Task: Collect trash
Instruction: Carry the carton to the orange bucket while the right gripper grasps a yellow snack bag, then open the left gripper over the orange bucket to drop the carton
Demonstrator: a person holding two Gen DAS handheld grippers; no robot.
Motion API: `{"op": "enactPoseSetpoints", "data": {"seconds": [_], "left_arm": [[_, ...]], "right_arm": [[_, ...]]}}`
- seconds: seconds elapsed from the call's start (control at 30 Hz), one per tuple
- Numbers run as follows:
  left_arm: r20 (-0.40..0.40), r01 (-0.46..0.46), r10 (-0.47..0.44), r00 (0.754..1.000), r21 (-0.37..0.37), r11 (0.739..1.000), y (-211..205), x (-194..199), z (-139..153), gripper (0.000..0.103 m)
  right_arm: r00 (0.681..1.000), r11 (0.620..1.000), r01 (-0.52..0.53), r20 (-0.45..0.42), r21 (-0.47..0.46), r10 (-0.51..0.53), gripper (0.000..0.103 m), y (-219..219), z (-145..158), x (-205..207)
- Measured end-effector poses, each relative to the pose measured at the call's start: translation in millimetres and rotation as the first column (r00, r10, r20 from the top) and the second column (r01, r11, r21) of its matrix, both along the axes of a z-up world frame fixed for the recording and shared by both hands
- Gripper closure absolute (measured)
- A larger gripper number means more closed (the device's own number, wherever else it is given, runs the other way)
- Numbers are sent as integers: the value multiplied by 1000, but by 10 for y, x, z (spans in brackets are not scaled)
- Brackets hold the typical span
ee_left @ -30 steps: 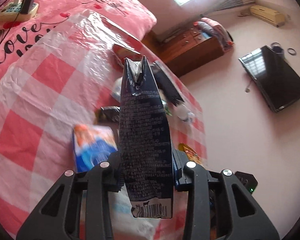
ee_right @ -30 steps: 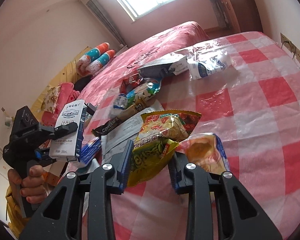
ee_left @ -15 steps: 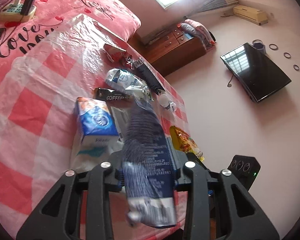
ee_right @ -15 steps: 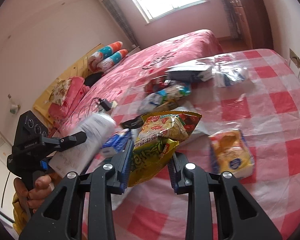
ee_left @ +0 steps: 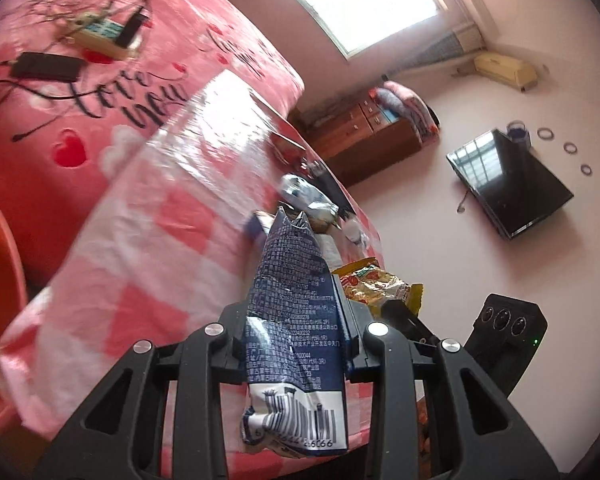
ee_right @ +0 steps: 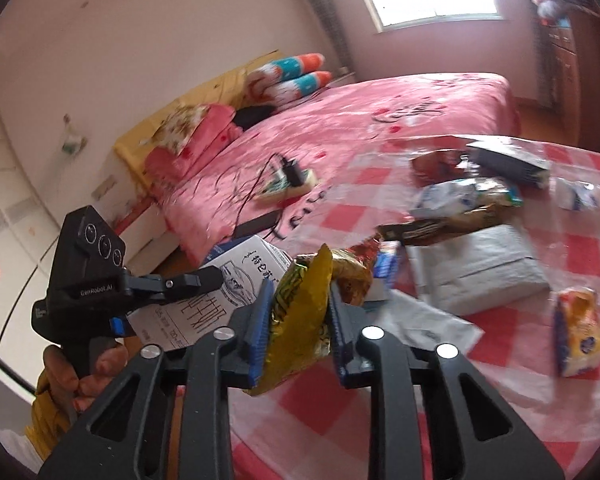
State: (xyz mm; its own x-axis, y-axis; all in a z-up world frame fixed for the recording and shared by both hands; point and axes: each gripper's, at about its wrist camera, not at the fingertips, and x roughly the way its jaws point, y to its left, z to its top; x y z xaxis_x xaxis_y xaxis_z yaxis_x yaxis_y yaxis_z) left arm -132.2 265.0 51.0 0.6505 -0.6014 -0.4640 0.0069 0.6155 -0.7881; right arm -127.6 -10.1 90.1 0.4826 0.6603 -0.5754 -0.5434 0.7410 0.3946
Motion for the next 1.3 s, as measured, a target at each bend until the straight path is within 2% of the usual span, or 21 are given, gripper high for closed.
{"op": "enactPoseSetpoints", "data": {"seconds": [0.13,0.33,0.43,0.63,0.7,0.73,0.8,0.83,0.93,1.0,1.07,1.13,1.17,1.23,1.3], "left_arm": [[-9,-69,69,998,-2,998,301,-185,-42,69],[-16,-222,223,975,39,974,904,-574,-59,69],[-27,-315,319,948,94,945,1212,-777,-103,69],[-58,-422,441,895,207,883,1548,-955,-322,69],[-65,-455,494,867,301,838,1620,-983,-431,68],[-65,-466,512,857,328,822,1654,-996,-468,65],[-46,-494,556,830,405,770,1702,-1055,-557,42],[-31,-504,569,822,425,752,1709,-1085,-580,36],[52,-534,601,797,524,663,1702,-1176,-589,29],[92,-527,588,804,569,631,1655,-1212,-557,26],[119,-511,562,818,597,618,1583,-1209,-512,26],[147,-500,544,826,637,587,1489,-1188,-457,26],[161,-487,530,832,667,563,1418,-1165,-418,26],[160,-477,522,838,679,558,1323,-1145,-365,26],[144,-461,515,845,683,566,1220,-1087,-317,26]], "right_arm": [[997,998,-68,-26,-1,68,79,303,-47,-9],[970,973,-216,-94,76,223,79,891,-54,-15],[941,947,-302,-128,107,314,79,1294,-83,-40],[870,893,-428,-205,139,449,76,2029,-275,-91],[858,892,-434,-242,128,453,57,2197,-398,-82],[863,901,-421,-259,109,434,41,2235,-472,-72],[874,915,-395,-274,80,402,38,2197,-559,-69],[881,920,-385,-271,68,388,36,2186,-579,-84],[919,945,-326,-222,37,326,27,1947,-549,-85],[938,956,-290,-185,38,292,25,1777,-491,-85],[955,967,-251,-153,39,254,16,1622,-447,-76],[967,974,-219,-119,58,224,11,1454,-396,-78],[970,975,-212,-104,63,218,8,1403,-375,-89],[977,978,-201,-67,58,205,6,1311,-335,-123],[979,979,-196,-37,64,198,5,1200,-317,-158]]}}
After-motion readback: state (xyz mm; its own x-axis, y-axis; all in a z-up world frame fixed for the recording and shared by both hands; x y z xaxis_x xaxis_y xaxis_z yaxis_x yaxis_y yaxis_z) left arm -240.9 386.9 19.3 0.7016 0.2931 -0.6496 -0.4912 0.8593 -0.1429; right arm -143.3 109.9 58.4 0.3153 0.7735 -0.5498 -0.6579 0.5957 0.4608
